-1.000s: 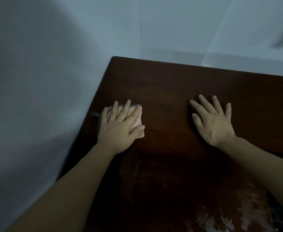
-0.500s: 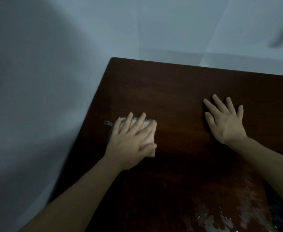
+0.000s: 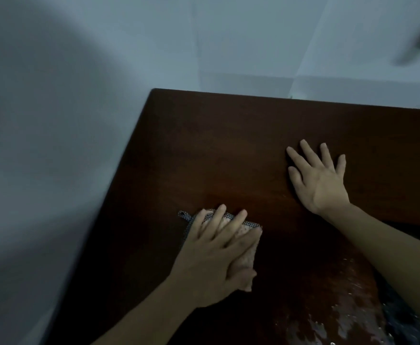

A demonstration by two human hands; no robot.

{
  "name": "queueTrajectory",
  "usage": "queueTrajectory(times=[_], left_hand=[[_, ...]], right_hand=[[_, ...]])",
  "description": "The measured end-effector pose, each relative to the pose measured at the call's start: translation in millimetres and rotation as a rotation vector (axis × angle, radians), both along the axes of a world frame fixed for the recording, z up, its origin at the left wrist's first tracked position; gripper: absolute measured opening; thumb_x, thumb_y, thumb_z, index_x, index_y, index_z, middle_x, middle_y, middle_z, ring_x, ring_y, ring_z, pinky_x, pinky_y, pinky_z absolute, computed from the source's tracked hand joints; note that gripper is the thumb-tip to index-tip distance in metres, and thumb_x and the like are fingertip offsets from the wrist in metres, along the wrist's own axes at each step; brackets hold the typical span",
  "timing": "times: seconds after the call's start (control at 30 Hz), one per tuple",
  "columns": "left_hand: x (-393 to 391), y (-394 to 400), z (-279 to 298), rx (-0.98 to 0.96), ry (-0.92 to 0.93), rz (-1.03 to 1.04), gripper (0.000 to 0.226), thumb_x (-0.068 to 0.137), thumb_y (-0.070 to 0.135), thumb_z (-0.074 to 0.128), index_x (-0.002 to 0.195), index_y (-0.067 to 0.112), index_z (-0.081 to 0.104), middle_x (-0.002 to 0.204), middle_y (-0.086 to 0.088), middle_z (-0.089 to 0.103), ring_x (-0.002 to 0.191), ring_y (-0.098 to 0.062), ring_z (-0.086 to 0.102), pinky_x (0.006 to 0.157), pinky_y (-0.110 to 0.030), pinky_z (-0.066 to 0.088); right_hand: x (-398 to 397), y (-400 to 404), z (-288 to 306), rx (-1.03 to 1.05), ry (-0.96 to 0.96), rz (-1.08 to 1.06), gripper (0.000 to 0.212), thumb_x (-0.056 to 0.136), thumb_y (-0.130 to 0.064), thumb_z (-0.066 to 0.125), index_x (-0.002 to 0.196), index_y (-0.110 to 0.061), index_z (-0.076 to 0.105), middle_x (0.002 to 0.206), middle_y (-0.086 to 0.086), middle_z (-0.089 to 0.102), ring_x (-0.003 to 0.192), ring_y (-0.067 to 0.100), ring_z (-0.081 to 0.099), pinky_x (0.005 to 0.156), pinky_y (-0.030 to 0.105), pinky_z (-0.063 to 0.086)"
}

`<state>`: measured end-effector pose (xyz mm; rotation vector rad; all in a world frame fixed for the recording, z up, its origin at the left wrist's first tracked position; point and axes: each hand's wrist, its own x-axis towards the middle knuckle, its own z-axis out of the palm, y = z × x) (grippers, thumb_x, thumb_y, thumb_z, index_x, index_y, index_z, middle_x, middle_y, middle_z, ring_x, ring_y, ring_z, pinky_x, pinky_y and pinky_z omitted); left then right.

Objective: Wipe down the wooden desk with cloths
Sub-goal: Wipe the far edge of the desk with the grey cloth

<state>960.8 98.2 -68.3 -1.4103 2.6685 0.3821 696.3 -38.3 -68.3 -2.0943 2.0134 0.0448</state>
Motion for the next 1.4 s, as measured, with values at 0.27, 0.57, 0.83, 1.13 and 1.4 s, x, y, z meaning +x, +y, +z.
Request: queueTrajectory(times=[0.27, 0.57, 0.83, 1.13, 1.4], left_hand=[[-16.7, -95.9, -2.8, 0.004, -0.027, 0.350, 0.070, 0.097, 0.072, 0.016, 0.157, 0.048, -0.009, 0.169, 0.009, -0.016, 0.154, -0.025, -0.020, 0.122, -0.052, -0.016], [-45.7, -32.7, 5.1, 0.000, 0.007, 0.228, 0.070, 0.099, 0.071, 0.021, 0.159, 0.046, -0.004, 0.169, 0.008, -0.013, 0.155, -0.028, -0.017, 0.120, -0.050, -0.018], [-39.4, -11.7, 5.4, 0.006, -0.025, 0.186, 0.068, 0.097, 0.072, 0.018, 0.156, 0.052, -0.009, 0.167, 0.011, -0.015, 0.153, -0.023, -0.020, 0.123, -0.050, -0.011], [-83.8, -60.6, 3.5, -0.016, -0.074, 0.443, 0.068, 0.098, 0.069, 0.015, 0.158, 0.045, -0.008, 0.170, 0.007, -0.013, 0.155, -0.027, -0.016, 0.121, -0.052, -0.014], [-92.5, 25.7, 3.7, 0.057, -0.062, 0.160, 0.066, 0.102, 0.070, 0.018, 0.161, 0.044, 0.001, 0.171, 0.005, -0.001, 0.157, -0.030, -0.006, 0.122, -0.054, -0.002]], right_hand=[[0.8, -3.8, -6.1, 0.005, 0.011, 0.012, 0.056, 0.105, -0.049, 0.018, 0.160, -0.039, 0.016, 0.171, -0.003, 0.002, 0.155, 0.035, -0.009, 0.120, 0.065, -0.007], [-0.1, -6.7, -0.4, 0.004, 0.010, 0.036, 0.056, 0.106, -0.049, 0.018, 0.160, -0.039, 0.015, 0.171, -0.001, 0.001, 0.155, 0.038, -0.009, 0.119, 0.067, -0.007], [-7.9, -10.2, 5.2, 0.080, -0.051, 0.076, 0.055, 0.107, -0.052, 0.019, 0.160, -0.041, 0.015, 0.171, -0.004, -0.003, 0.154, 0.036, -0.013, 0.118, 0.065, -0.011], [-84.7, -0.9, 12.3, 0.058, 0.088, 0.188, 0.058, 0.103, -0.054, 0.014, 0.160, -0.043, 0.010, 0.171, -0.004, -0.001, 0.154, 0.037, -0.012, 0.120, 0.064, -0.009], [-92.9, 4.6, -0.1, 0.021, 0.066, 0.182, 0.056, 0.105, -0.053, 0.012, 0.160, -0.044, 0.008, 0.171, -0.005, -0.002, 0.154, 0.041, -0.009, 0.119, 0.067, -0.006]])
